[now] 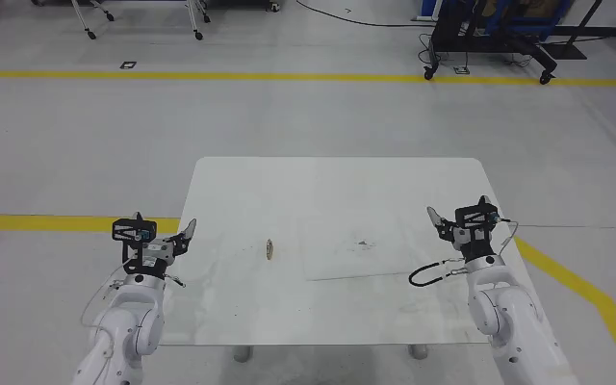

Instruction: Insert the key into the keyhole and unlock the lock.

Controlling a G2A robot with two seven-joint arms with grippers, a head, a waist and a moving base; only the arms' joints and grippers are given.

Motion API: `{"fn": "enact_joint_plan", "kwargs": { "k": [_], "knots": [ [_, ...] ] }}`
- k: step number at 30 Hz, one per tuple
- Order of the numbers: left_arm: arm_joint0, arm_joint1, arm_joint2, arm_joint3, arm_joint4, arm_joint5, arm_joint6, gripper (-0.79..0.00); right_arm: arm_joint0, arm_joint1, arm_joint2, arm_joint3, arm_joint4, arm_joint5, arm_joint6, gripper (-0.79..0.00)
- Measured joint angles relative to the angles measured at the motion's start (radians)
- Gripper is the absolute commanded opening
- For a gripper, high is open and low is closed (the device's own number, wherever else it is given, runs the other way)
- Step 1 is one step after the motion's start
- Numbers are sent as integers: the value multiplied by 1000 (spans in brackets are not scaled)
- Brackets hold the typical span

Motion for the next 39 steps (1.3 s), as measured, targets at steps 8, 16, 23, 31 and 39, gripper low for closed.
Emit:
{"fn": "enact_joint_plan", "kwargs": {
  "k": [8, 16, 23, 31, 39],
  "knots": [
    [0, 0, 0, 0, 0, 0, 0, 0, 58, 1, -27, 31, -64, -22, 63, 0],
    [0, 0, 0, 0, 0, 0, 0, 0, 235, 7, -122, 143, -166, -248, 216, -40],
    [0, 0, 0, 0, 0, 0, 0, 0, 393, 11, -235, 290, -270, -508, 238, 0],
    [0, 0, 0, 0, 0, 0, 0, 0, 527, 30, -355, 422, -551, -794, 124, -92],
    [0, 0, 0, 0, 0, 0, 0, 0, 618, 49, -416, 517, -640, -996, -85, -259]
  ]
}}
